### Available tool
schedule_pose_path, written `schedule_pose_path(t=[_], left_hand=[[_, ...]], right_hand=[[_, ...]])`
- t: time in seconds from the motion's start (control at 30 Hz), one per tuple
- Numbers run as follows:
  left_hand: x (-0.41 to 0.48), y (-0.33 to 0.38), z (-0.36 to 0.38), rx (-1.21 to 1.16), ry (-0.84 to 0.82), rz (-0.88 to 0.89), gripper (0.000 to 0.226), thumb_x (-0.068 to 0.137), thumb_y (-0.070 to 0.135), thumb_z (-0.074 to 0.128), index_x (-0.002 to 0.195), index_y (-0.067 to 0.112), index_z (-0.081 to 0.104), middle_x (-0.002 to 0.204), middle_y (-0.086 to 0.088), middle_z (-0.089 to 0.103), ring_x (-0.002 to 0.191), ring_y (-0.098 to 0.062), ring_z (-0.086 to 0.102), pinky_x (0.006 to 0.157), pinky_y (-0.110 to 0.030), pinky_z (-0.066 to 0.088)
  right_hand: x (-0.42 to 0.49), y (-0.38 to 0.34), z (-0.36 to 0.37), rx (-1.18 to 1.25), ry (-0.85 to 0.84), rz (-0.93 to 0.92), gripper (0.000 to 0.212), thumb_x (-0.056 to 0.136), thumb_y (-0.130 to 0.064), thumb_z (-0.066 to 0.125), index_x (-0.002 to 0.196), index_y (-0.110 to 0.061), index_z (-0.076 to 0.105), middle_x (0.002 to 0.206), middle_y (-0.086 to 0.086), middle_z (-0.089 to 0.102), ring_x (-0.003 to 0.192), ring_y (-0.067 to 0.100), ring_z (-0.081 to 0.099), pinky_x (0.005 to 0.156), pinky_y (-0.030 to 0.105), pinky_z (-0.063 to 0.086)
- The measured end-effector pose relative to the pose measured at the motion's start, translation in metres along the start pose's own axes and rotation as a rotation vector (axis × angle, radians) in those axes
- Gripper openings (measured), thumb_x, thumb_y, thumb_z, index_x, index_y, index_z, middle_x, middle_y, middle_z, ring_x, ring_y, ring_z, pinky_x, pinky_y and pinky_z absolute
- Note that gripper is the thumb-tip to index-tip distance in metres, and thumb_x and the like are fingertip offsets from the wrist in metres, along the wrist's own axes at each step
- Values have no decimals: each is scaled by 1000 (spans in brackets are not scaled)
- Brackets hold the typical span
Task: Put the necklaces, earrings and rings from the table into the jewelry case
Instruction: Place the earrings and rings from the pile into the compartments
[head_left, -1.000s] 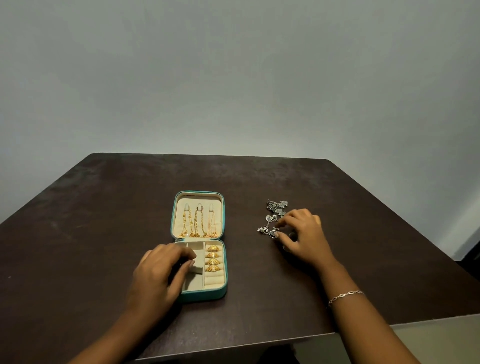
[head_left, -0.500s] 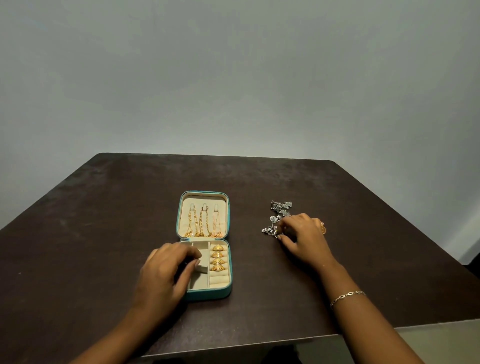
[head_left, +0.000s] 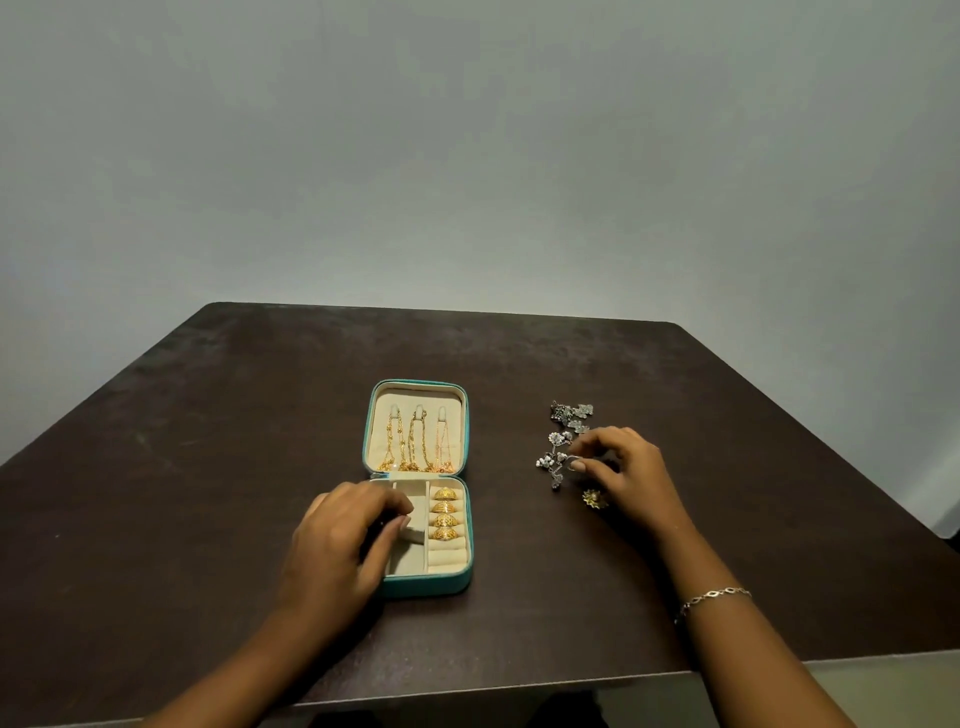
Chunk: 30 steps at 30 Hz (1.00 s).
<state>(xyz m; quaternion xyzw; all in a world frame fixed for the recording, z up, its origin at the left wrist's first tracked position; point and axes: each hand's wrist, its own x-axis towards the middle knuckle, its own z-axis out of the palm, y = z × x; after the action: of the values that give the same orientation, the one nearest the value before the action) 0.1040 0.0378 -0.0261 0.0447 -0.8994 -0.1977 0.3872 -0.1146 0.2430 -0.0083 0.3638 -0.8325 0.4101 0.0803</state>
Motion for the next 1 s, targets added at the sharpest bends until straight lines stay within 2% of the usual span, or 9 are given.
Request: schedule_pose_path(t=[0.03,0.13,0.23,0.33,0.43,0.5,0.67,0.87,1.0], left_hand=[[0,0,0,0,-1,-2,19,82,32,44,82,22,60,80,13,61,78,0,49,66,-15,38],[-1,0,0,-10,4,-2,16,82,32,45,83,24,59,80,14,60,77,0,48,66,-16,39],[0,0,1,-18,4,-1,13,82,31,45,83,26,56,79,13,61,77,0,49,65,-16,39],[0,1,2,-10,4,-11,10,82,31,46,82,26,55,78,12,61,76,1,48,62,-14,36],[0,1,2,-5,0,-23,14,83,32,46,81,24,58,78,12,61,75,1,48,63,-13,35],[-1,1,2,0,2,-28,17,83,32,46,81,23,59,78,11,62,76,0,48,65,-14,37],[-1,1,2,15,-7,-42,18,83,32,46,82,20,60,79,8,63,77,-2,48,66,-15,35],[-2,0,4,18,1,-44,12,81,29,47,83,22,56,79,7,63,76,-4,47,65,-18,36],[-2,0,5,24,5,-46,13,81,29,47,84,21,57,79,7,63,76,-4,46,65,-23,39]], right_hand=[[0,0,0,26,7,5,14,75,-4,70,83,-15,70,75,-14,60,86,14,54,75,24,42],[-1,-1,-1,81,16,-2,13,76,-3,69,79,-15,69,78,-12,62,86,11,56,70,16,42],[-2,-6,-3,169,43,20,17,76,-5,71,76,-22,68,77,-11,66,74,0,57,66,13,41],[-5,-21,-2,315,42,32,17,73,-1,72,74,-17,67,75,-13,68,68,1,57,65,18,44],[-16,-47,5,377,8,-25,17,73,2,71,74,-14,66,76,-4,68,70,7,61,66,22,49],[-23,-64,11,357,-44,-83,16,74,2,71,75,-13,67,74,-2,67,71,5,62,67,21,50],[-36,-95,28,294,-129,-235,15,73,1,71,76,-14,69,76,-9,65,74,5,62,65,16,50],[-42,-103,39,95,-224,-394,18,72,-1,66,82,-16,71,84,-11,64,84,0,60,72,7,46],[-47,-101,44,-52,-242,-422,22,71,-1,68,82,-19,68,85,-6,68,79,4,62,69,13,49]])
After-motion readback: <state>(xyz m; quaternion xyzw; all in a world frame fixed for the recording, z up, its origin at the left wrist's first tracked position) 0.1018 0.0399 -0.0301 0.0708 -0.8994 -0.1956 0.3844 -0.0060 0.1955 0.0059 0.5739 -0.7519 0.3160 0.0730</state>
